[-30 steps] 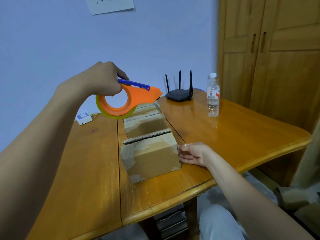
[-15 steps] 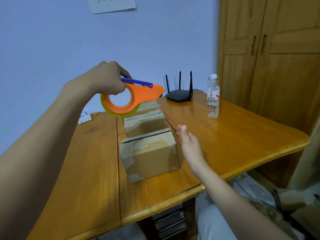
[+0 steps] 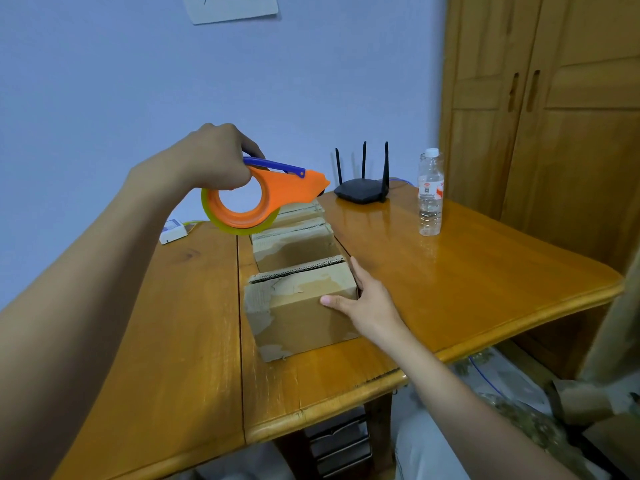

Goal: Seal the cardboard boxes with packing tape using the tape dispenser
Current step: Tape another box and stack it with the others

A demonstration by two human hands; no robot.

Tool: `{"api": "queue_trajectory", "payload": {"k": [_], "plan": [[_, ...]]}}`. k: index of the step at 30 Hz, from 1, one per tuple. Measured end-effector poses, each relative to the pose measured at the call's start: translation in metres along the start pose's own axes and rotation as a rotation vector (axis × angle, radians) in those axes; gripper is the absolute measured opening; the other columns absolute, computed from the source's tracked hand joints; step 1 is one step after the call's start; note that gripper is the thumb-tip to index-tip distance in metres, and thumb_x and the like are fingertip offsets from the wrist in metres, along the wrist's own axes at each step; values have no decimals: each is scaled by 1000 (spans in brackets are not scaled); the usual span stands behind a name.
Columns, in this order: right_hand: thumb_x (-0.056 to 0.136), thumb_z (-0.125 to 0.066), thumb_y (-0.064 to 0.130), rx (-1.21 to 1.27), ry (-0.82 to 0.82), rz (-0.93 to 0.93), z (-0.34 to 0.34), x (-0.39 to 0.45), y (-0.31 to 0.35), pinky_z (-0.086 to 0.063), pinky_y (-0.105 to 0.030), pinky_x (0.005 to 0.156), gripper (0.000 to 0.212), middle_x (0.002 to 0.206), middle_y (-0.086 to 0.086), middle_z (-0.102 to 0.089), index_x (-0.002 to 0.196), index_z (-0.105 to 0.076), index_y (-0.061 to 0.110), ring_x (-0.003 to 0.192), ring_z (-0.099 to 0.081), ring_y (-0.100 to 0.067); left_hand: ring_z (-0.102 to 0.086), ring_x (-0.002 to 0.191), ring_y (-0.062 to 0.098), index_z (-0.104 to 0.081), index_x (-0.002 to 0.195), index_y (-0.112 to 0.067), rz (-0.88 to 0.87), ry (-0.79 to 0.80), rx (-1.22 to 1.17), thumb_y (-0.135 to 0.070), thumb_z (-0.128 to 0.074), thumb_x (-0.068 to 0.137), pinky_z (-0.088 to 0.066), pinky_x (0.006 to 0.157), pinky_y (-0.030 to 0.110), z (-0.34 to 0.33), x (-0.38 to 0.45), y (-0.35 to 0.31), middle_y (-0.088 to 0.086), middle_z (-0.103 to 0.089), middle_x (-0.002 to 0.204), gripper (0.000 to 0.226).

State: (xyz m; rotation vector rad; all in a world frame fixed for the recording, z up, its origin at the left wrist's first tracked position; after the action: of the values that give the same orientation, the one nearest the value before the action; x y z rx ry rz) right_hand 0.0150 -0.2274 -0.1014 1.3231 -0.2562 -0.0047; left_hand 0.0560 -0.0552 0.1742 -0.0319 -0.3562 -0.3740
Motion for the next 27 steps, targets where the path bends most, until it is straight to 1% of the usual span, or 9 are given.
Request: {"api": "queue_trajectory", "payload": {"k": [7,11,14,17,18,20,22,25,27], "plan": [[77,-85,37,-1,9,8,-1,-2,3,-41,-42,115,98,151,4,-50,158,-30,22,138,-46,-16,-51,65,14,-67,123,-22,-10,4,3,0,-55,84,-39,53,24,-12,-22,31,0,-61,92,46],[81,-83,32,-5,3,7,-2,-5,5,-46,-36,110,91,140,9,-60,157,-34,23,128,-55,-9,-55,83,18,-67,127,-24,41,29,-82,2,-54,81,-40,68,26,-40,-48,65,5,-71,111,54],[80,-83,36,-21,5,1,-3,-5,6,-46,-37,111,92,143,8,-58,157,-33,26,131,-53,-11,-57,89,19,-68,126,-25,66,-2,-154,2,-56,78,-43,75,28,-61,-62,84,5,-73,112,56],[79,-84,38,-36,-3,0,-2,-6,8,-41,-42,114,100,152,5,-48,159,-26,27,140,-44,-16,-62,88,22,-65,130,-25,74,-9,-201,4,-56,77,-50,74,31,-78,-74,92,6,-74,110,61],[79,-84,36,-30,-8,2,-2,-7,8,-39,-42,116,103,155,5,-45,160,-21,27,143,-41,-16,-60,86,21,-64,131,-25,78,-15,-216,5,-54,78,-49,71,27,-82,-78,92,6,-73,110,62],[80,-84,29,0,-12,10,-1,-9,10,-37,-37,117,106,156,7,-42,160,-14,30,142,-40,-13,-51,85,15,-63,133,-24,71,-43,-214,6,-52,81,-38,62,11,-86,-86,88,5,-71,115,61],[81,-83,22,16,-10,12,-1,-10,10,-38,-34,116,107,153,8,-45,160,-12,33,139,-44,-10,-44,80,11,-62,134,-24,62,-70,-188,6,-52,83,-32,56,5,-87,-93,83,5,-69,119,60],[80,-84,23,12,-20,20,0,-9,9,-40,-42,116,108,152,9,-48,159,-13,41,138,-47,-11,-45,69,7,-63,132,-22,31,-53,-188,6,-54,82,-31,57,8,-97,-96,84,7,-72,113,58],[78,-85,28,5,-16,32,-1,-9,9,-41,-46,115,107,152,11,-48,157,-14,47,139,-46,-12,-56,81,14,-64,132,-20,2,-17,-213,6,-54,79,-42,66,19,-110,-95,88,7,-73,113,59]]}}
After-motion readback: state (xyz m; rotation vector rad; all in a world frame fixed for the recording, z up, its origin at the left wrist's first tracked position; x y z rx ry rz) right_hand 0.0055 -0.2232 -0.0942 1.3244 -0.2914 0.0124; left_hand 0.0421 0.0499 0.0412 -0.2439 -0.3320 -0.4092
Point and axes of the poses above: each hand's wrist, its own x-axis towards the middle knuckle, its own z-axis out of the back of the hand, y = z × x, the point moved 8 cm from there along x, towards the middle knuckle
